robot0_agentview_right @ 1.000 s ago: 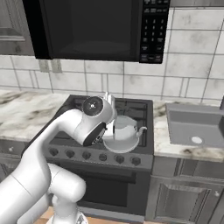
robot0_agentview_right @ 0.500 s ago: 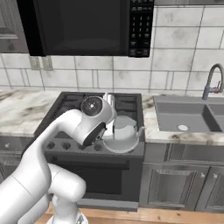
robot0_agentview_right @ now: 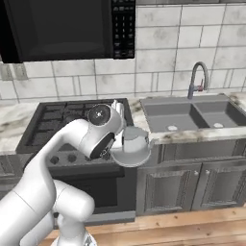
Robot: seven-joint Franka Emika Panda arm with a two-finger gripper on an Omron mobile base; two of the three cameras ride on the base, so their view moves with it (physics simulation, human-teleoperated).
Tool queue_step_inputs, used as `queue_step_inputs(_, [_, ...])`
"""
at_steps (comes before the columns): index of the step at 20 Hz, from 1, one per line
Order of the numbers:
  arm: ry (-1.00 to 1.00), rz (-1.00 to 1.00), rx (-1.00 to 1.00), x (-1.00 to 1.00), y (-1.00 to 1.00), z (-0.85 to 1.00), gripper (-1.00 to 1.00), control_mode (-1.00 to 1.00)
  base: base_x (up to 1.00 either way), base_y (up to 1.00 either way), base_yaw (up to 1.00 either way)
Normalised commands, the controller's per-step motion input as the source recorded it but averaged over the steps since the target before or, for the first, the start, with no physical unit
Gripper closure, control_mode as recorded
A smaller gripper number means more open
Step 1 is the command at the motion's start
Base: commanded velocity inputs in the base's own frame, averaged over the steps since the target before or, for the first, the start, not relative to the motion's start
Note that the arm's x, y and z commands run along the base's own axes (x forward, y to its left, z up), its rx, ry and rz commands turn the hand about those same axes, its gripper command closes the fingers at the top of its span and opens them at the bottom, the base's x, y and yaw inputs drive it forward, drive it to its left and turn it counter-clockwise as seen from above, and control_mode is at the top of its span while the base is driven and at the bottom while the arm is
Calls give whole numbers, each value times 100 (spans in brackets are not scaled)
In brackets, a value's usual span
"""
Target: The kettle is done boiling. Turn off the stove, then wait for 300 timesteps before moving the kettle to the dining table.
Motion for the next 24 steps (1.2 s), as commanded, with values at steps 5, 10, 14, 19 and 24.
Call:
queue_step_inputs(5, [0,0,0,0,0,0,100,100,-31,-36,-42])
queue_step_inputs(10, [0,0,0,0,0,0,100,100,-29,-45,-46])
queue_step_inputs(14, [0,0,0,0,0,0,100,100,-25,-46,-48])
queue_step_inputs(19, [0,0,0,0,0,0,100,100,-22,-41,-49])
queue_step_inputs(24, [0,0,0,0,0,0,100,100,-18,-38,-49])
